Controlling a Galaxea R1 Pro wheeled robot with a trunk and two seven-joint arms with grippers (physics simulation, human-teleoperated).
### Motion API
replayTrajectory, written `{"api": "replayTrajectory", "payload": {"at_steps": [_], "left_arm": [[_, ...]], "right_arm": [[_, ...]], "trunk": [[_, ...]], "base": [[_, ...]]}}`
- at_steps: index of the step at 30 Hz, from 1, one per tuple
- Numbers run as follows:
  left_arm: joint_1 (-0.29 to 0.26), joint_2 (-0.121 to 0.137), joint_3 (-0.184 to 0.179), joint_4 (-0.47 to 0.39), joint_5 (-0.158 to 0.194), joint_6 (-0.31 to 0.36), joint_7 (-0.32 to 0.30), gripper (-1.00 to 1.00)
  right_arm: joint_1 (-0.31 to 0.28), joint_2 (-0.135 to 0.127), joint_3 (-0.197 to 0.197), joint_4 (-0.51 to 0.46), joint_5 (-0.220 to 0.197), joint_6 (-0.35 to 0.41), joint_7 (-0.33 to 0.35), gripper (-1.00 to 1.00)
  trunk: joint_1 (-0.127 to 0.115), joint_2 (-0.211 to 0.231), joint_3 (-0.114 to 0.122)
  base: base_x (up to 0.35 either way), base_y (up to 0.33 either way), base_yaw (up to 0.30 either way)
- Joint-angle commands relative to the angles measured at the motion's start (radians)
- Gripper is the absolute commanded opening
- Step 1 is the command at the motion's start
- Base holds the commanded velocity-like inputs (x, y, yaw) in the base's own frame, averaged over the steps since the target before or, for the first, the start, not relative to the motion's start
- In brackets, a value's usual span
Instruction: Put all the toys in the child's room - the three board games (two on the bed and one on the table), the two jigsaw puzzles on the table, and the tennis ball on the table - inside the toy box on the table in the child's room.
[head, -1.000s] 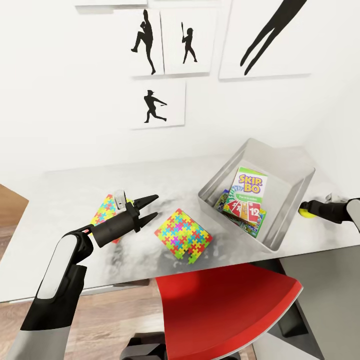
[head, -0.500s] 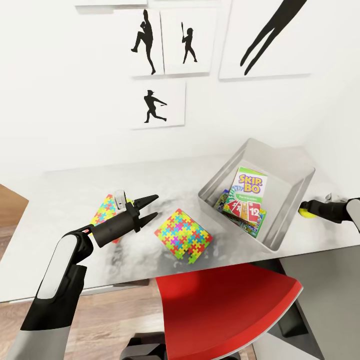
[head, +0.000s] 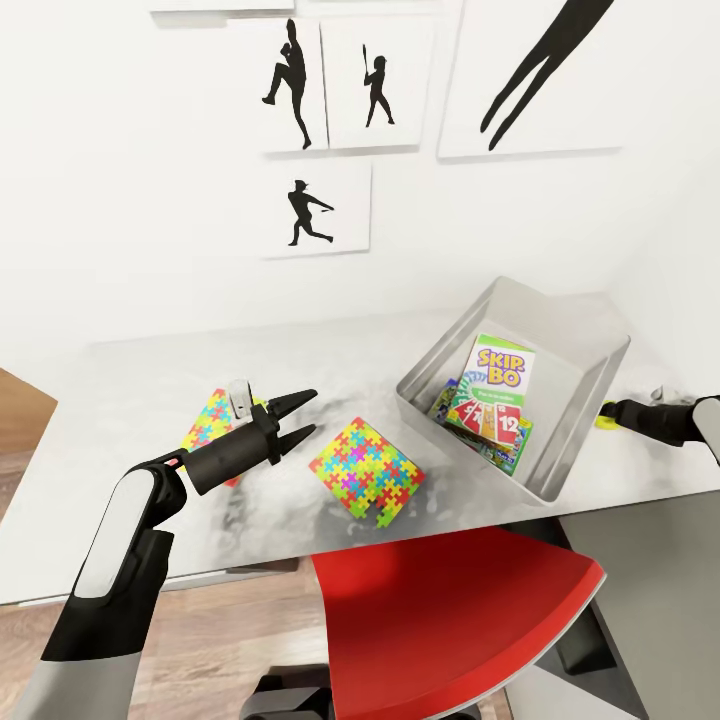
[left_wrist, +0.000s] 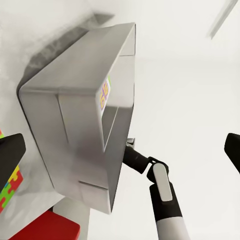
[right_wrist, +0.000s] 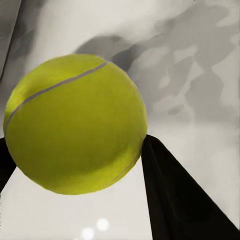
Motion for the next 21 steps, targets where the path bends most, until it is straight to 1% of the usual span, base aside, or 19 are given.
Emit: {"api": "replayTrajectory", "payload": {"at_steps": [1,18,21], "left_arm": [[-0.001,0.000,0.001,-0.001,0.011,0.004,0.010,1.00],[-0.001,-0.002,0.001,-0.001,0.010,0.004,0.010,1.00],[-0.001,-0.002,0.001,-0.001,0.011,0.004,0.010,1.00]], "right_arm": [[-0.001,0.000,-0.001,0.000,-0.001,0.005,0.000,-1.00],[0.001,0.000,-0.006,0.000,0.001,0.004,0.000,-1.00],[0.004,-0.006,-0.007,0.000,0.003,0.004,-0.001,-1.00]], "trunk": [[0.001,-0.002,-0.001],[0.001,-0.002,-0.001],[0.001,-0.002,-0.001]], "base": [[0.000,0.000,0.000],[0.000,0.000,0.000],[0.000,0.000,0.000]]}}
